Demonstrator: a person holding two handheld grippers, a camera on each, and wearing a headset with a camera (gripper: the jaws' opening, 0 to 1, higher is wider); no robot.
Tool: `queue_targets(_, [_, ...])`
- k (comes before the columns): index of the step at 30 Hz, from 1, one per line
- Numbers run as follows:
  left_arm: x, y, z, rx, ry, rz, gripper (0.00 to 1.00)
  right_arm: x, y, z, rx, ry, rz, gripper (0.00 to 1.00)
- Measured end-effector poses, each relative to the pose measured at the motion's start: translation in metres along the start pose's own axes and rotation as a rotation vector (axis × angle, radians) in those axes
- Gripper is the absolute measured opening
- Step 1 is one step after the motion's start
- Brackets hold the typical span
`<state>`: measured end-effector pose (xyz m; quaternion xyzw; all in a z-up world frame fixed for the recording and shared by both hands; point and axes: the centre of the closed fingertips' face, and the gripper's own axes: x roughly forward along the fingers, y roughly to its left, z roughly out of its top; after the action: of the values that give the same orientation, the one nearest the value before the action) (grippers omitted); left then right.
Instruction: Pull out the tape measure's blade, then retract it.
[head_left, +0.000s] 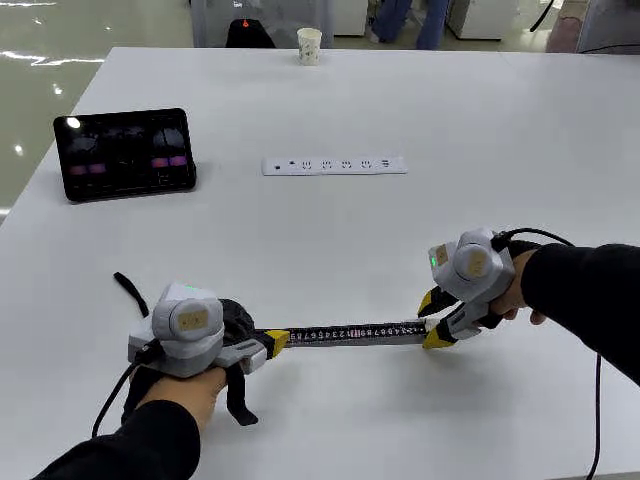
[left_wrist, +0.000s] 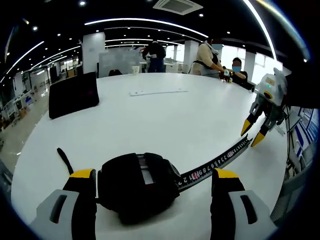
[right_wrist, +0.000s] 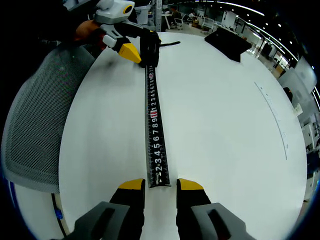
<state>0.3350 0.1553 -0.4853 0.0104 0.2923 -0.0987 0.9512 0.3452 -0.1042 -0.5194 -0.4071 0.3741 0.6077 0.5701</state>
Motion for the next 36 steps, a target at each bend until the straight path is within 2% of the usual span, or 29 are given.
queue_targets(2, [0.000,0.002,0.001,-0.018,-0.016,0.007,0.92,0.002,0.001,-0.002,-0.004,0.005,0.012,0.17])
queue_targets(4, [-0.001,0.006,0.001,-0.070,-0.031,0.018,0.90,0.004,0.000,-0.003,-0.009,0.013,0.011,0.13])
queue_targets(9, [-0.001,0.013,0.000,-0.058,-0.038,0.046,0.80,0.004,0.001,-0.002,-0.030,0.020,0.017,0.13])
queue_targets(12, [-0.001,0.018,0.002,-0.080,-0.056,0.063,0.75,0.004,0.001,-0.002,-0.022,0.023,0.015,0.12])
queue_targets(13, [-0.001,0.019,0.002,-0.089,-0.055,0.070,0.74,0.004,0.001,-0.002,-0.017,0.024,0.014,0.12])
queue_targets(14, [-0.001,0.020,0.002,-0.092,-0.056,0.076,0.72,0.004,0.001,-0.002,0.026,0.023,0.010,0.12])
queue_targets(17, [0.000,0.024,0.003,-0.103,-0.059,0.096,0.68,0.004,0.000,-0.002,0.038,0.029,0.001,0.12])
queue_targets(24, [0.001,0.021,0.002,-0.098,-0.044,0.109,0.63,0.004,-0.001,-0.002,0.083,0.032,-0.015,0.11])
queue_targets(32, [0.001,0.021,0.000,-0.083,-0.004,0.113,0.62,0.005,-0.001,-0.002,0.047,0.058,-0.008,0.11])
queue_targets(36, [0.001,0.020,-0.001,-0.071,0.007,0.115,0.62,0.005,-0.002,-0.002,0.055,0.060,-0.010,0.11])
